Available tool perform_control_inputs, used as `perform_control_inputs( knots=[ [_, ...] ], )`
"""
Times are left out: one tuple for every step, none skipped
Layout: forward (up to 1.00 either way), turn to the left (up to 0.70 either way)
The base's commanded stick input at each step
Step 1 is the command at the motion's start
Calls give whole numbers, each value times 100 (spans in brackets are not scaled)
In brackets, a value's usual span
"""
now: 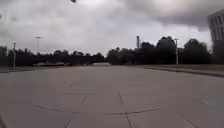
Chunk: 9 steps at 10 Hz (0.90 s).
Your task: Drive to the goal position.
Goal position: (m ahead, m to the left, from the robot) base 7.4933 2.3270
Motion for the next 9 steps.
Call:
perform_control_inputs(
  knots=[
    [100, -6],
    [100, -6],
    [100, -6],
    [100, -5],
    [100, -5],
    [100, -5],
    [100, -5],
    [100, -5],
    [100, -5]
  ],
)
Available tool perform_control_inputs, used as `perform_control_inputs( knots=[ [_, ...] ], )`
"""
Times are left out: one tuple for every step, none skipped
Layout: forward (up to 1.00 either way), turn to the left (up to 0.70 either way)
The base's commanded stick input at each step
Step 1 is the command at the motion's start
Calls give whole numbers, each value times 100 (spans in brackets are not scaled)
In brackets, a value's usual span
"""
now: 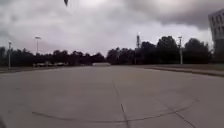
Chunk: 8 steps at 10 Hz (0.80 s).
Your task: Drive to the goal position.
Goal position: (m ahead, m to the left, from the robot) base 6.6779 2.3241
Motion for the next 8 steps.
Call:
perform_control_inputs(
  knots=[
    [100, -6],
    [100, -7],
    [100, -7],
    [100, -6],
    [100, -6],
    [100, 3],
    [100, 2],
    [100, 2]
  ],
)
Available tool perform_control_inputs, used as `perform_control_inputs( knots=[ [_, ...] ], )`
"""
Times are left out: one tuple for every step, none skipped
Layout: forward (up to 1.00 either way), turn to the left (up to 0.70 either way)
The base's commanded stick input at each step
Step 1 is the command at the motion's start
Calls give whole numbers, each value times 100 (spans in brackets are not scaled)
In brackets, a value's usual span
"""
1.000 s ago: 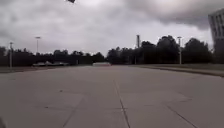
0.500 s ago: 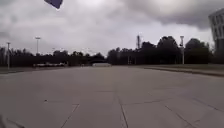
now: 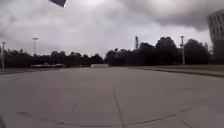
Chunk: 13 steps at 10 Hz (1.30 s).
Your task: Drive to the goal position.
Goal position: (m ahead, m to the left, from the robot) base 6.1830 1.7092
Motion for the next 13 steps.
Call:
perform_control_inputs(
  knots=[
    [100, 1],
    [100, 0],
    [100, 3],
    [100, 1],
    [100, 0],
    [100, 0],
    [100, 0],
    [100, -2],
    [100, -2],
    [100, -2],
    [100, -3],
    [100, -4],
    [100, -6]
  ],
)
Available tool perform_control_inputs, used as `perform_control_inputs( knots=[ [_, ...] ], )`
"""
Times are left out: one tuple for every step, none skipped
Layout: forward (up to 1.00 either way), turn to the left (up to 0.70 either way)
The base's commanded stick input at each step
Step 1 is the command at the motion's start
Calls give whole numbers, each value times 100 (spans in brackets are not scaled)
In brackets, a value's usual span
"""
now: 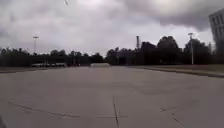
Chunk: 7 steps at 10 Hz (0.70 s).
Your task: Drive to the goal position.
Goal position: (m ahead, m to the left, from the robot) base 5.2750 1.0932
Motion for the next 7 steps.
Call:
perform_control_inputs(
  knots=[
    [100, -6],
    [100, -6],
    [100, -6],
    [100, -6],
    [100, 4],
    [100, 4],
    [100, 5]
  ],
)
